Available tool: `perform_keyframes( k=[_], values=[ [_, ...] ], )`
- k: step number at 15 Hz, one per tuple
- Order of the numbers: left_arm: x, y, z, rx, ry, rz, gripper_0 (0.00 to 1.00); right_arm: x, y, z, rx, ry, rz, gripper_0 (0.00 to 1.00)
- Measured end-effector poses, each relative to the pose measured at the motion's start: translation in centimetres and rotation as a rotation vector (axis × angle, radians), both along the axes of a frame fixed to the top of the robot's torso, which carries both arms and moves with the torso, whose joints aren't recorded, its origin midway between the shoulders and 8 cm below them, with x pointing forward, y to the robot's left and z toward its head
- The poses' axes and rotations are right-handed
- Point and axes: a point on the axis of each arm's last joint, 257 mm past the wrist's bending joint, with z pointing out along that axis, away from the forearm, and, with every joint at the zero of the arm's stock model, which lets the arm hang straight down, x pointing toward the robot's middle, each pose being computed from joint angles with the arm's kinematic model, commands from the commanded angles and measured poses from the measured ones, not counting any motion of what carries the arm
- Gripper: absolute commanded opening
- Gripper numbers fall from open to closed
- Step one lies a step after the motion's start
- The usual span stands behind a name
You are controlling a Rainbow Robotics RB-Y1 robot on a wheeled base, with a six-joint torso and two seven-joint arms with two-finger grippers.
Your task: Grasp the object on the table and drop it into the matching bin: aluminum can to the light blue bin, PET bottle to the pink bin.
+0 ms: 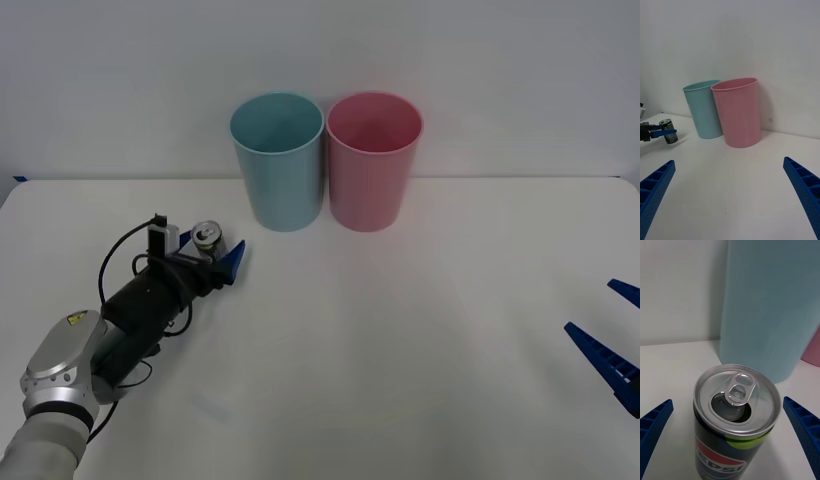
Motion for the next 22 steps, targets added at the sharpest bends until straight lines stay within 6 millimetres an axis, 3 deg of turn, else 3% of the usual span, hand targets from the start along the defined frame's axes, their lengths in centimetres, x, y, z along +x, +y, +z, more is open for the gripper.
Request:
perform_keyframes(
  k=[2,3,4,5,6,16,22],
  values=[
    [0.2,0.0,0.0,0.004,0.002,0.001,1.00,0.0,0.0,0.0,0.000,0.000,0.000,1.00],
    [0.3,0.0,0.0,0.006,0.001,0.000,0.83,0.0,0.0,0.0,0.000,0.000,0.000,1.00],
    [0.3,0.0,0.0,0.007,0.000,0.000,0.45,0.0,0.0,0.0,0.000,0.000,0.000,1.00],
    [0.3,0.0,0.0,0.009,-0.001,0.001,0.14,0.0,0.0,0.0,0.000,0.000,0.000,1.00],
    [0.3,0.1,0.0,0.013,-0.002,0.001,0.03,0.0,0.0,0.0,0.000,0.000,0.000,1.00],
    [-0.3,0.9,0.1,0.026,-0.016,-0.011,0.00,0.0,0.0,0.0,0.000,0.000,0.000,1.00],
    [-3.7,4.1,3.0,0.006,-0.084,-0.005,0.00,0.0,0.0,0.0,0.000,0.000,0.000,1.00]
  ],
)
